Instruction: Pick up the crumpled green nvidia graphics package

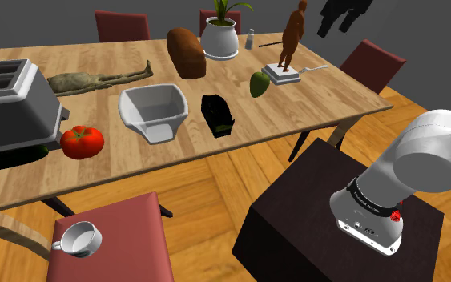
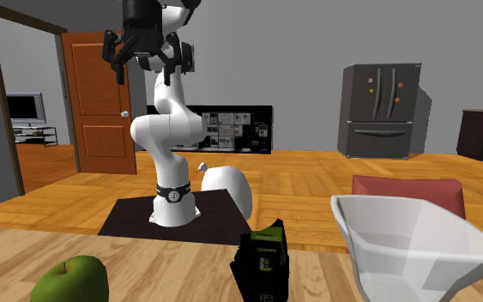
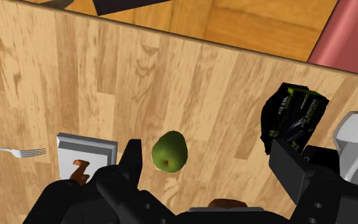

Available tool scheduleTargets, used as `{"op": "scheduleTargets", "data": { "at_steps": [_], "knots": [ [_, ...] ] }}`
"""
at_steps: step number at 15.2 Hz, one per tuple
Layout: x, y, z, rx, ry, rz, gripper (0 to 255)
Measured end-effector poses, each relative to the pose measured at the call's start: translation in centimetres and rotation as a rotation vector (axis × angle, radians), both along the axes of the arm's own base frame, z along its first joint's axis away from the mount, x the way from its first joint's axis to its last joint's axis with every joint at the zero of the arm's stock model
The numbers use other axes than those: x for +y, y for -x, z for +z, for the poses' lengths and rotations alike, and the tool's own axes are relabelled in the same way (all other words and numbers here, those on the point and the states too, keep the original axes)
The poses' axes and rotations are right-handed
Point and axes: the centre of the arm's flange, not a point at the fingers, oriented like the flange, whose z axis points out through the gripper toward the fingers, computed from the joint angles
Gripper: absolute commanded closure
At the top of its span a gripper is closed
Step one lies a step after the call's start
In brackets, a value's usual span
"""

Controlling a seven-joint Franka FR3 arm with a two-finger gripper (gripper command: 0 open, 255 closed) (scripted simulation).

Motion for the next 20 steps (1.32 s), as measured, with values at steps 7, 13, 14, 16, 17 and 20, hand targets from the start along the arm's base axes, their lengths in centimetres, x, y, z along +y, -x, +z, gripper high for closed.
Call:
{"op": "scheduleTargets", "data": {
  "at_steps": [7, 13, 14, 16, 17, 20],
  "knots": [
    [3.8, -3.5, -3.8, 0.013, -0.017, -0.027, 0],
    [7.8, -7.7, -8.9, 0.028, -0.038, -0.061, 0],
    [8.5, -8.7, -9.7, 0.03, -0.041, -0.067, 0],
    [10.1, -10.0, -11.5, 0.036, -0.048, -0.078, 0],
    [10.6, -10.8, -12.4, 0.038, -0.051, -0.084, 0],
    [12.9, -13.1, -14.8, 0.045, -0.062, -0.101, 0]
  ]
}}
